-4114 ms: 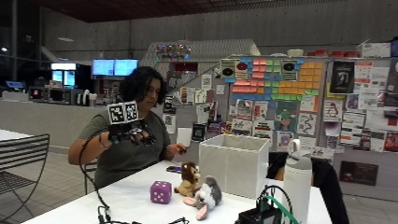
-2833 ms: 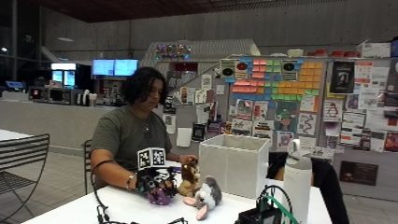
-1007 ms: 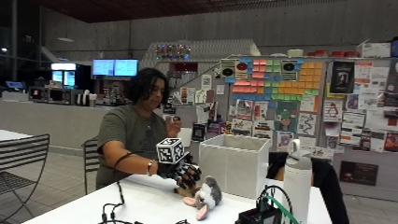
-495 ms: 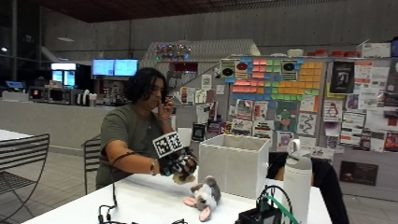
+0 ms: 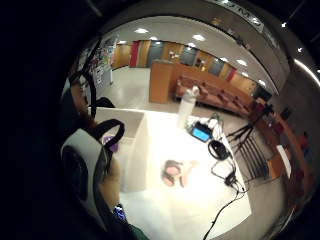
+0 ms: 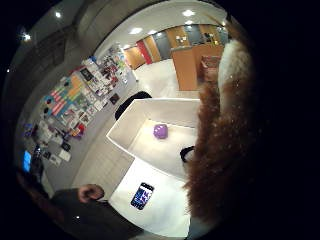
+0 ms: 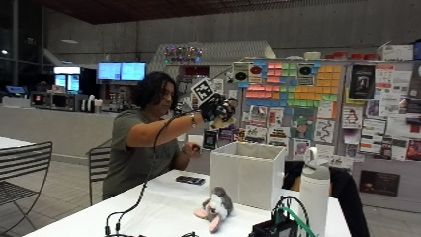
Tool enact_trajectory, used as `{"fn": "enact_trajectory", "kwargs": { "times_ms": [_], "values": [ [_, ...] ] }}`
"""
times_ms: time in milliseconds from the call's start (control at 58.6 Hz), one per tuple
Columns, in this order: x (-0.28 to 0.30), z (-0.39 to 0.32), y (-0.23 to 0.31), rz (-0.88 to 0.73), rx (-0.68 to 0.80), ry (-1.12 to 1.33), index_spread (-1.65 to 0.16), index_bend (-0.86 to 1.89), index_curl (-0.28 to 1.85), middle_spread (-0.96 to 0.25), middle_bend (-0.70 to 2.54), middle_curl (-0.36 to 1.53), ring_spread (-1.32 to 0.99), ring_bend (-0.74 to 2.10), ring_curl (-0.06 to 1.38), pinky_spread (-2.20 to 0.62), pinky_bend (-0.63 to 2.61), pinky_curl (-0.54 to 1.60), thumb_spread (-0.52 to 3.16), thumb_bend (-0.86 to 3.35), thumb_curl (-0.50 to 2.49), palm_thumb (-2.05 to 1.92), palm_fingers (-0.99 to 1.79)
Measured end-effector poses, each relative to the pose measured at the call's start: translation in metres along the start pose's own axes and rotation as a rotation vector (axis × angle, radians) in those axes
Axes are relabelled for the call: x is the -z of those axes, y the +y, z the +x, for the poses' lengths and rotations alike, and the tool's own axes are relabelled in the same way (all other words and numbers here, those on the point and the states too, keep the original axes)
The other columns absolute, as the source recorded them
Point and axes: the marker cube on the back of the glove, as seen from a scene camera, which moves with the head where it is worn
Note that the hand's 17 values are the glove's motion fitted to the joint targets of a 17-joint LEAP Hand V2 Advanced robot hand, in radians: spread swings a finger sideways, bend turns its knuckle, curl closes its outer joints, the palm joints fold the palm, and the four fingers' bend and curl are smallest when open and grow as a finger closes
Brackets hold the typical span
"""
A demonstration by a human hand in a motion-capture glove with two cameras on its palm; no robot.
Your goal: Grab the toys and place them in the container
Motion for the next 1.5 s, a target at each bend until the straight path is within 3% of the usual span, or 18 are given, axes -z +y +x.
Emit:
{"fn": "enact_trajectory", "kwargs": {
  "times_ms": [119,222,290,393,478,597,666,734,785,836,922,1109,1246,1365,1502],
  "values": [
    [-0.022,-0.014,-0.04,-0.07,-0.128,-0.117,-0.59,0.23,1.22,-0.45,0.51,1.0,-0.45,1.24,0.63,-0.42,1.15,0.45,0.65,0.19,0.96,0.73,0.86],
    [-0.047,-0.019,-0.048,-0.135,0.025,-0.039,-0.6,0.22,1.25,-0.46,0.5,1.03,-0.45,1.22,0.64,-0.42,1.16,0.46,0.61,0.18,1.0,0.72,0.85],
    [-0.057,-0.023,-0.051,-0.203,-0.003,-0.043,-0.61,0.19,1.27,-0.46,0.48,1.04,-0.45,1.19,0.64,-0.42,1.17,0.46,0.6,0.16,1.02,0.7,0.81],
    [-0.064,-0.018,-0.05,-0.266,-0.066,-0.06,-0.58,0.02,1.19,-0.44,0.27,0.97,-0.41,1.14,0.62,-0.41,1.29,0.48,0.79,0.04,0.94,0.51,0.52],
    [-0.064,-0.003,-0.039,-0.304,-0.025,-0.026,-0.54,0.01,1.06,-0.34,0.13,0.88,-0.33,0.98,0.59,-0.28,1.4,0.52,0.94,-0.11,0.78,0.2,-0.03],
    [-0.059,0.031,-0.007,-0.286,0.107,-0.068,-0.49,0.02,0.86,-0.27,0.24,0.82,-0.28,0.91,0.49,-0.15,1.34,0.45,1.01,-0.1,0.63,-0.06,-0.03],
    [-0.068,0.059,0.01,-0.309,-0.088,-0.03,-0.49,0.14,0.82,-0.26,0.29,0.8,-0.28,0.94,0.47,-0.14,1.26,0.41,1.03,-0.09,0.57,-0.09,0.1],
    [-0.081,0.088,0.039,-0.354,-0.091,-0.004,-0.48,0.15,0.78,-0.25,0.32,0.79,-0.27,0.94,0.46,-0.13,1.22,0.38,1.04,-0.08,0.51,-0.09,0.16],
    [-0.097,0.114,0.059,-0.397,-0.317,-0.027,-0.48,0.19,0.77,-0.25,0.34,0.78,-0.27,0.93,0.46,-0.13,1.17,0.36,1.1,-0.07,0.48,-0.09,0.21],
    [-0.12,0.144,0.086,-0.449,-0.429,-0.044,-0.48,0.19,0.76,-0.24,0.35,0.77,-0.27,0.92,0.45,-0.13,1.14,0.35,1.18,-0.04,0.44,-0.06,0.24],
    [-0.159,0.173,0.129,-0.555,-0.492,-0.029,-0.47,0.21,0.75,-0.24,0.37,0.75,-0.27,0.9,0.44,-0.11,1.05,0.33,1.28,-0.02,0.41,-0.03,0.24],
    [-0.239,0.197,0.195,-0.716,-0.516,-0.046,-0.48,0.33,0.74,-0.24,0.4,0.71,-0.22,0.5,0.34,0.0,0.89,0.29,1.19,-0.04,0.37,-0.03,-0.06],
    [-0.267,0.2,0.215,-0.656,-0.499,-0.111,-0.48,0.33,0.69,-0.28,0.44,0.68,-0.23,0.42,0.29,0.03,0.8,0.26,1.11,-0.01,0.38,0.04,0.1],
    [-0.269,0.196,0.215,-0.551,-0.481,-0.075,-0.46,0.2,0.63,-0.29,0.66,0.71,-0.33,0.74,0.35,-0.08,0.71,0.21,1.16,0.09,0.41,0.25,0.7],
    [-0.263,0.192,0.216,-0.331,-0.446,0.018,-0.45,0.15,0.65,-0.31,0.75,0.76,-0.39,1.01,0.46,-0.29,0.8,0.26,0.97,0.17,0.54,0.52,1.05]
  ]
}}
